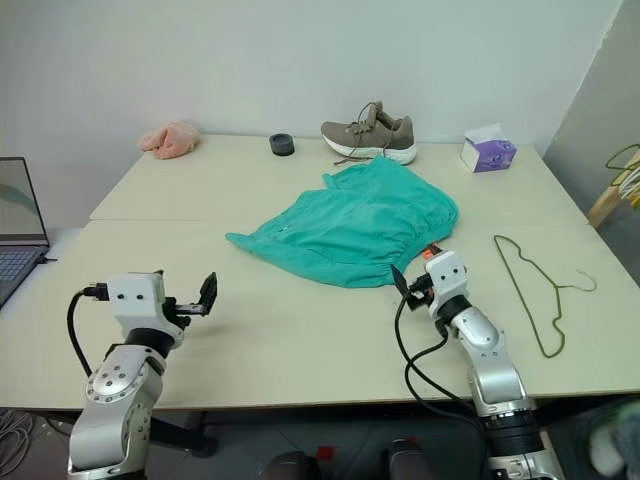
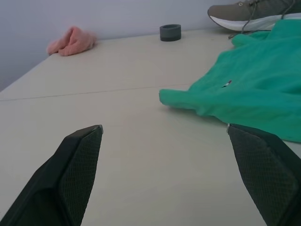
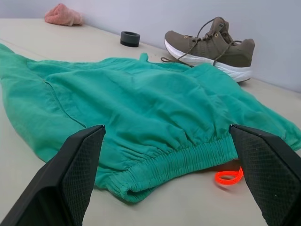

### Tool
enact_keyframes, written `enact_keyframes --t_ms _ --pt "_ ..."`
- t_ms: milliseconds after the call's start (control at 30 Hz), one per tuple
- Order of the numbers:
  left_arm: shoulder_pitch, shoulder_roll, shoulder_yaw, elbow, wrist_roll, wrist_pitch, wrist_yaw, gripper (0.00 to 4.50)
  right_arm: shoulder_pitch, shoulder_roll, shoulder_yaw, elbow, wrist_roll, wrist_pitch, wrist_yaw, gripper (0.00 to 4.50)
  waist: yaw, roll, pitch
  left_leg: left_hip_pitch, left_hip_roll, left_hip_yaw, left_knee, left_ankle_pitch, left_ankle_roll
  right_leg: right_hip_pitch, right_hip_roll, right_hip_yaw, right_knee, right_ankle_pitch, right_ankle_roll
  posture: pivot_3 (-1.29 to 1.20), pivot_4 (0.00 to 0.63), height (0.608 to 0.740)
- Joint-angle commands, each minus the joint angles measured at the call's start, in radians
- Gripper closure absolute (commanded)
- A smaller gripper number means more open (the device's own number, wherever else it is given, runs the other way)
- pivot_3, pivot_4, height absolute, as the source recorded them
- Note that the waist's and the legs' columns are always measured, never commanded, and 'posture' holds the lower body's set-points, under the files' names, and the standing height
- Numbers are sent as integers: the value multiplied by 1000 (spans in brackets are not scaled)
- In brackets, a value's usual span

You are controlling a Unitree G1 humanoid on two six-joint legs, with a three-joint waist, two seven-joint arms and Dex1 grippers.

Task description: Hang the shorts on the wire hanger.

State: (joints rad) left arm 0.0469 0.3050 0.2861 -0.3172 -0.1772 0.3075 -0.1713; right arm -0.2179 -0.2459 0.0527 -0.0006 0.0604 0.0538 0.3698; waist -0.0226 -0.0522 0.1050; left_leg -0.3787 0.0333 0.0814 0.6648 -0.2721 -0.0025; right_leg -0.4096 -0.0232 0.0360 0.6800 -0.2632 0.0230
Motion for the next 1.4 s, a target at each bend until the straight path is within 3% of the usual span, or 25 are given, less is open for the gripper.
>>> enact_keyframes --t_ms 33,567,900,1167,1400 --pt "-2 6 -6 -48 3 -44 -14 16 -30 -7 -16 -20 10 -25 7 0 0 0 0 0 0 0 0 0 0 0 0 0 0 0 0 72 62 740" --pt "-6 13 -7 -56 -3 -23 -24 16 -28 -43 25 -40 7 -46 109 0 0 0 0 0 0 0 0 0 0 0 1 0 0 0 0 74 60 740" --pt "50 55 -15 -83 -98 -42 -182 16 -41 -86 77 -65 7 -8 212 0 0 0 0 0 0 0 0 0 0 0 1 0 0 0 0 62 62 740" --pt "53 236 -11 -102 -233 34 -435 16 -116 -166 188 -42 -89 10 300 0 -5 0 0 1 0 0 0 0 0 0 2 0 0 -1 -1 46 62 740" --pt "4 412 6 -80 -311 98 -600 16 -252 -143 273 131 -215 72 276 0 -6 0 0 2 1 1 0 0 0 0 2 0 0 -2 -2 31 60 740"
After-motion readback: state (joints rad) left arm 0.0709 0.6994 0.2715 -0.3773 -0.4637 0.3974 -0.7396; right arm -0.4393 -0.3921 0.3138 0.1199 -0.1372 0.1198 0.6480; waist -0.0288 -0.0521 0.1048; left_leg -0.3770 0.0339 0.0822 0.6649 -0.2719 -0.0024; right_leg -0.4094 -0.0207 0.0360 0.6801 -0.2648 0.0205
